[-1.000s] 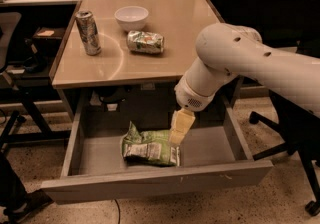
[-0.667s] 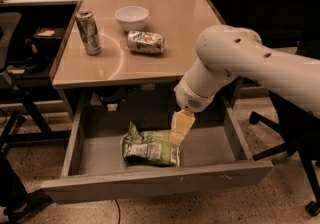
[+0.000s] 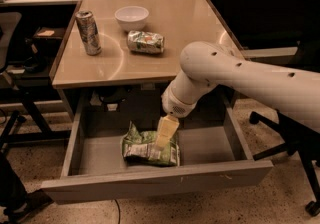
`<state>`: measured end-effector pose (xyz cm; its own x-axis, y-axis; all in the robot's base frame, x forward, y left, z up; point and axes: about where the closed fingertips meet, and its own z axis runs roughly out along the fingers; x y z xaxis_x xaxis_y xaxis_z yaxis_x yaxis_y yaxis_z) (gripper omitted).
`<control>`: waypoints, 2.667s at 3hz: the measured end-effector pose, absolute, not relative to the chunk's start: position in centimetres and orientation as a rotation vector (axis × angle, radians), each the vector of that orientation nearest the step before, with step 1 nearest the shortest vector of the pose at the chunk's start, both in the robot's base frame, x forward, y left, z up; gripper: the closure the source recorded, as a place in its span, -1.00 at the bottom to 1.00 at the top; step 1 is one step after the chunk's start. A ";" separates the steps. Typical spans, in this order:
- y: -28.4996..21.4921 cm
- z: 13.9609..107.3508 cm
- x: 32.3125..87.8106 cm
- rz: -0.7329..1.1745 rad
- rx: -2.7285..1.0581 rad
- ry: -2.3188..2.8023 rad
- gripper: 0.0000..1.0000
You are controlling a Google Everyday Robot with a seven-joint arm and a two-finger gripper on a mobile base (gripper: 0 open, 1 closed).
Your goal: Pick green jalapeno chip bag from top drawer and place on counter
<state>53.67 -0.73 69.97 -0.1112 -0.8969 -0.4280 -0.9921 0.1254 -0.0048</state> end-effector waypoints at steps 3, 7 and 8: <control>2.2 65.4 54.3 0.490 -1.826 2.070 -1.00; 1.9 60.7 52.6 0.610 -1.761 2.146 -0.49; 1.9 60.7 52.6 0.610 -1.761 2.146 0.01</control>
Offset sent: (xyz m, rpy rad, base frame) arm -0.0004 0.0376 -0.0622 0.0836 0.0542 -0.0093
